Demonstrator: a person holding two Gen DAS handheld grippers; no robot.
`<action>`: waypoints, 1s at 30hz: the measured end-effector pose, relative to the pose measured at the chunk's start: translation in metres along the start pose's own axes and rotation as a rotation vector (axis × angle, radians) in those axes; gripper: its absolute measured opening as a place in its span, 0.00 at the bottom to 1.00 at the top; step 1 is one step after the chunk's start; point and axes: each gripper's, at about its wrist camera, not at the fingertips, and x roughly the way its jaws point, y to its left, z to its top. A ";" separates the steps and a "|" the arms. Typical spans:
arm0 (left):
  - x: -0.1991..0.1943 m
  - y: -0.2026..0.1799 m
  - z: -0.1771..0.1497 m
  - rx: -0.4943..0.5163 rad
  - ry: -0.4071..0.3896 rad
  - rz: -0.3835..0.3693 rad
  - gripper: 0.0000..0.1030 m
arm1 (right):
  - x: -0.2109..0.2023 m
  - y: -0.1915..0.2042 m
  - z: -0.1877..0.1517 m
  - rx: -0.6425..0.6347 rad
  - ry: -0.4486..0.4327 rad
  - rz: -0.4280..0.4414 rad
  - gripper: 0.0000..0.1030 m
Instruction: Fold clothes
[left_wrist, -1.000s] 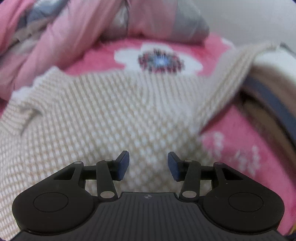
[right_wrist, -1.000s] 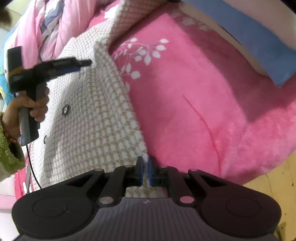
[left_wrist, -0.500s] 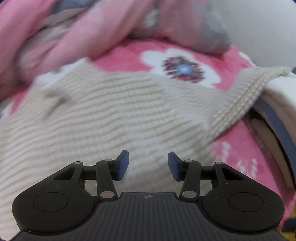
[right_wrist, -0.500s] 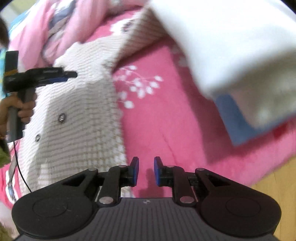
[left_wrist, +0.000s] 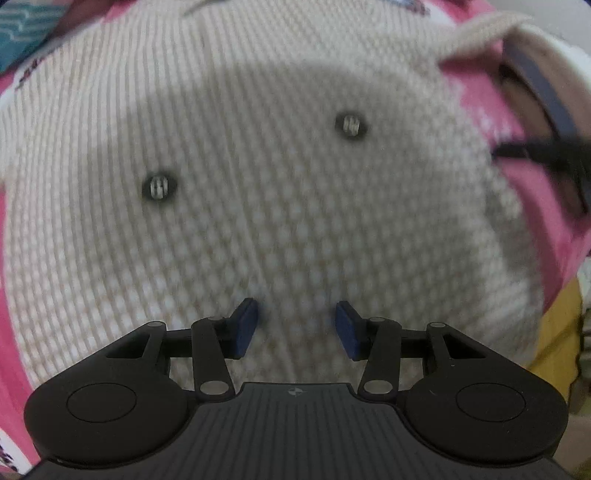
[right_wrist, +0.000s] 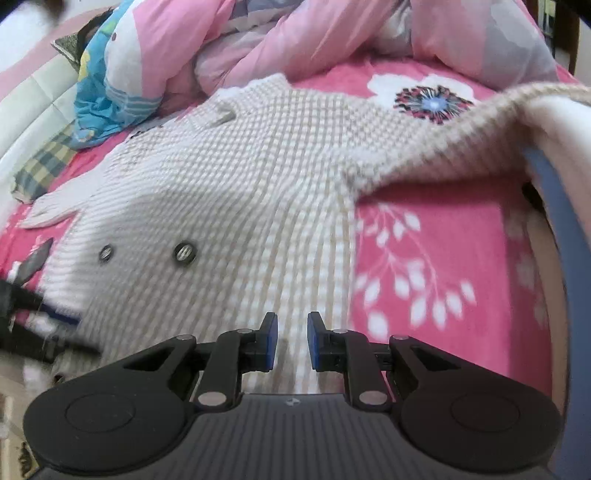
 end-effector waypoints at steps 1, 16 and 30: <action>0.002 0.004 -0.001 -0.008 -0.007 -0.015 0.47 | 0.013 -0.002 0.003 -0.010 0.018 -0.023 0.17; -0.024 0.097 -0.006 -0.115 -0.125 -0.015 0.47 | 0.060 0.061 0.121 -0.205 -0.030 0.058 0.17; -0.025 0.130 -0.017 -0.197 -0.153 -0.117 0.47 | 0.129 0.079 0.178 -0.104 -0.010 -0.015 0.16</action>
